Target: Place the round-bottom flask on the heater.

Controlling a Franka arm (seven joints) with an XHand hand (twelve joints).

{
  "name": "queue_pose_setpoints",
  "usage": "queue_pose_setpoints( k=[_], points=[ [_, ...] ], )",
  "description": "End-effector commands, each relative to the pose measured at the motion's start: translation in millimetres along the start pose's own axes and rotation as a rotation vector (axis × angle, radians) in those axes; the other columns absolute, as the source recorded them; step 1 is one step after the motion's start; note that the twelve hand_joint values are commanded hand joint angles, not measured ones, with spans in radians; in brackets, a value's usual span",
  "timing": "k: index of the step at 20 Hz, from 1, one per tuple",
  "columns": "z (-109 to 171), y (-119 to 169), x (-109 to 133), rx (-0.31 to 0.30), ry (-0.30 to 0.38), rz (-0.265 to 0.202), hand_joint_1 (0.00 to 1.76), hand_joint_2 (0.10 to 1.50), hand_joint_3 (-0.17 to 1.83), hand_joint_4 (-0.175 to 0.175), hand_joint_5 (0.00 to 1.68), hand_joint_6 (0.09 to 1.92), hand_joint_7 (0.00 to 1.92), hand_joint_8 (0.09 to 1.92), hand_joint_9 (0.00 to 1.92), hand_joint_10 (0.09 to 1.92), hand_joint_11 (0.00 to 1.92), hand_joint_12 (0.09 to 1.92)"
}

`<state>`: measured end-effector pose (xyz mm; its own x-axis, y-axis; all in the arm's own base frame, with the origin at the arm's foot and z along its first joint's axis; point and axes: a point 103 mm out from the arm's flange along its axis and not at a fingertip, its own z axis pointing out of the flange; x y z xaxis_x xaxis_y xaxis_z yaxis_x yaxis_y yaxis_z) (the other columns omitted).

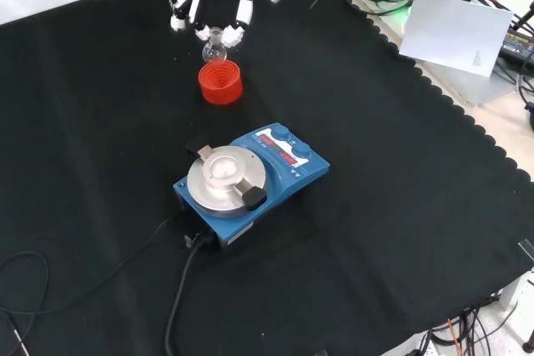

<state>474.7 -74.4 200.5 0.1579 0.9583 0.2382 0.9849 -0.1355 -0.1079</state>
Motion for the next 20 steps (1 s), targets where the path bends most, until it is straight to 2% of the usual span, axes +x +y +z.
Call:
queue_pose_setpoints(
  k=[1,7,10,16,20],
  points=[
    [-13,5,31,-0.002,-0.022,-0.043,1.10,0.62,0.89,0.103,1.12,1.06,0.42,0.66,0.57,0.65,0.07,1.37],
    [-17,15,54,0.011,-0.038,-0.064,1.10,0.62,0.89,0.100,1.12,1.06,0.43,0.66,0.57,0.65,0.07,1.37],
    [-26,23,57,0.023,-0.028,-0.083,1.11,0.62,0.89,0.098,1.12,1.06,0.43,0.66,0.57,0.65,0.07,1.37],
    [-14,41,110,0.059,-0.061,-0.119,1.11,0.62,0.89,0.095,1.12,1.06,0.43,0.66,0.57,0.66,0.07,1.37],
    [-11,50,132,0.077,-0.059,-0.140,1.11,0.62,0.89,0.093,1.12,1.06,0.43,0.66,0.57,0.66,0.07,1.37]
  ],
)
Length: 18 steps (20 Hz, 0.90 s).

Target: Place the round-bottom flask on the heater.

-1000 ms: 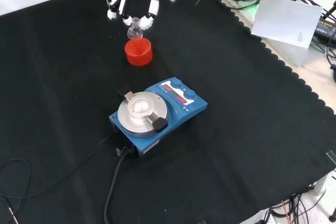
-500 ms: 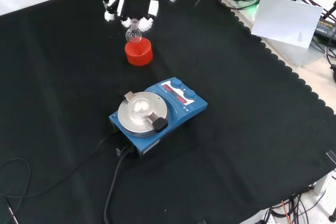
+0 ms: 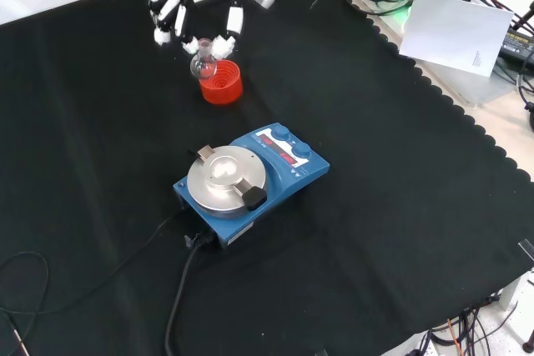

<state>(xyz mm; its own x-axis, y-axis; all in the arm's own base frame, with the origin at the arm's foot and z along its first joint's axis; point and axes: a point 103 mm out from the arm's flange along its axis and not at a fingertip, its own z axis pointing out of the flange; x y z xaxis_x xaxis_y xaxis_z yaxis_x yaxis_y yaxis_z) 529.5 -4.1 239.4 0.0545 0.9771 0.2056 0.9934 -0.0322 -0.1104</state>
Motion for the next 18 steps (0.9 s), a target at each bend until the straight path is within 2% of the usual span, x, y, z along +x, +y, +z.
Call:
queue_pose_setpoints(
  k=[1,18],
  points=[
    [10,17,50,0.054,-0.013,-0.048,1.11,0.62,0.90,0.093,1.12,1.06,0.43,0.66,0.57,0.66,0.07,1.37],
    [20,37,120,0.102,-0.038,-0.166,1.11,0.61,0.90,0.087,1.13,1.06,0.43,0.66,0.57,0.66,0.07,1.37]
  ],
)
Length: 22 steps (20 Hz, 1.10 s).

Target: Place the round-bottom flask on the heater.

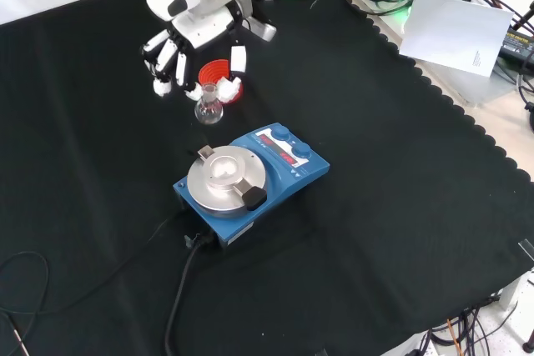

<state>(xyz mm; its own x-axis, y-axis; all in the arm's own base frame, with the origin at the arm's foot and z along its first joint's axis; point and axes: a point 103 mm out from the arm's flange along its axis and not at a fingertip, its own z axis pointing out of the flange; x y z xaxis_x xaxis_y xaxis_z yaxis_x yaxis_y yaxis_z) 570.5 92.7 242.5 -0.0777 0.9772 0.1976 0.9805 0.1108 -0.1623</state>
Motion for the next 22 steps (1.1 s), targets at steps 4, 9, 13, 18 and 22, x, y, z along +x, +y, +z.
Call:
queue_pose_setpoints(
  k=[4,9,13,18,22],
  points=[
    [10,6,36,0.032,-0.022,-0.059,1.11,0.61,0.91,0.086,1.13,1.06,0.43,0.66,0.57,0.66,0.07,1.37],
    [13,10,45,0.041,-0.024,-0.073,1.11,0.61,0.91,0.085,1.13,1.05,0.43,0.66,0.57,0.66,0.07,1.37],
    [17,14,53,0.049,-0.028,-0.082,1.11,0.61,0.91,0.084,1.13,1.05,0.43,0.66,0.57,0.66,0.07,1.37],
    [21,18,52,0.062,-0.026,-0.084,1.11,0.60,0.91,0.083,1.13,1.05,0.42,0.66,0.57,0.66,0.07,1.37],
    [27,25,65,0.070,-0.041,-0.093,1.11,0.60,0.91,0.083,1.13,1.05,0.42,0.66,0.57,0.66,0.07,1.37]
  ],
)
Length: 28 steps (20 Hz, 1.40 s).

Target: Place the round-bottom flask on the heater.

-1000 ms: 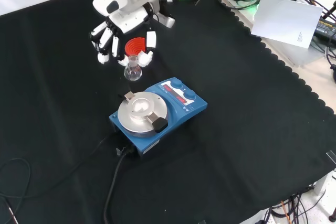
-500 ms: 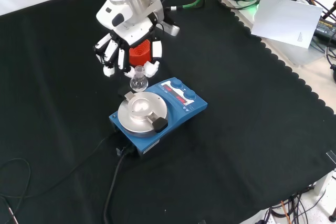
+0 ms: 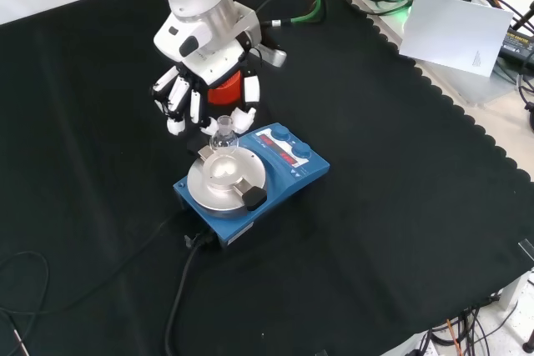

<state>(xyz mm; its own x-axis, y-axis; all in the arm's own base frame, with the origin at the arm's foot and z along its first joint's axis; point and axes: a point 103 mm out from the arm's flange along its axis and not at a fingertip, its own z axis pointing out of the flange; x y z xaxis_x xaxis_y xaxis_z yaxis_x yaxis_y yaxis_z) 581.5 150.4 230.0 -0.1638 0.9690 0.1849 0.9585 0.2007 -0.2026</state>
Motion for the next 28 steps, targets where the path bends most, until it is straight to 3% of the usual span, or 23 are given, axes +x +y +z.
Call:
queue_pose_setpoints(
  k=[1,7,28],
  points=[
    [6,8,14,0.014,-0.014,-0.014,1.11,0.60,0.91,0.083,1.13,1.05,0.42,0.66,0.57,0.66,0.07,1.37],
    [12,14,21,0.029,-0.025,-0.028,1.11,0.60,0.91,0.083,1.13,1.05,0.42,0.66,0.57,0.66,0.07,1.37],
    [22,22,11,0.049,-0.041,-0.015,1.11,0.60,0.92,0.083,1.13,1.05,0.42,0.66,0.57,0.66,0.07,1.37]
  ],
)
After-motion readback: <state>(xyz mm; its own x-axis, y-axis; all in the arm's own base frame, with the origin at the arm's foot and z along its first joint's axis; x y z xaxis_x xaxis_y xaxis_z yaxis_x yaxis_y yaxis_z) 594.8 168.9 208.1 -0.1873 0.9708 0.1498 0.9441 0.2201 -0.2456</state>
